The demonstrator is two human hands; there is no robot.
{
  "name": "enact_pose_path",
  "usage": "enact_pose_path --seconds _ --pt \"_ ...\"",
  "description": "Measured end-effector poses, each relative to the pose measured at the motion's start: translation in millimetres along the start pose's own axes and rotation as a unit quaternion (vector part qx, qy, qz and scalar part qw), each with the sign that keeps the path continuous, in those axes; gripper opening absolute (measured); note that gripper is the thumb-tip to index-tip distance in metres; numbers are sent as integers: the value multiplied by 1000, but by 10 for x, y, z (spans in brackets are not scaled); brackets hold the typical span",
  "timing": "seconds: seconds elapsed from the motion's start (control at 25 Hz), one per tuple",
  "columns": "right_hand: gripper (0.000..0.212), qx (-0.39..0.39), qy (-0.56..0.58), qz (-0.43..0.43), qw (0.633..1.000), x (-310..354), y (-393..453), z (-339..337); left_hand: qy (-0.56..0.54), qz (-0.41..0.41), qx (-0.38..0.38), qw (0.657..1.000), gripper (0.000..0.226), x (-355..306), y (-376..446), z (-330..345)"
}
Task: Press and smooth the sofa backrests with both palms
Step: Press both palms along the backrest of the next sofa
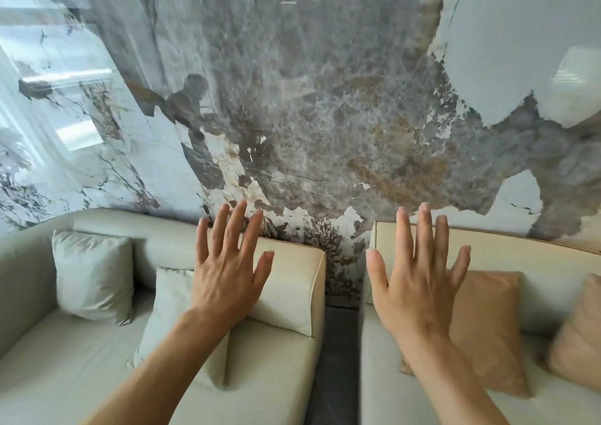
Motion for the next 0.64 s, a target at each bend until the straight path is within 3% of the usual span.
enact_pose_path --seconds 0.32,0.64 --pt "69 20 -84 39 995 1508 -2 641 -73 42 23 996 63 1677 244 482" --pt "68 14 -92 44 995 1919 307 1141 -105 52 41 992 64 2123 600 971"
Point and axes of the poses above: each hand's wrist, its own y-axis towards the middle knuckle, its own z-axis out of the palm, x = y × z, the point moved 6 cm from there along y, towards the middle knuckle, and after that the axes turned 6 degrees about x, right-handed, at the moved point
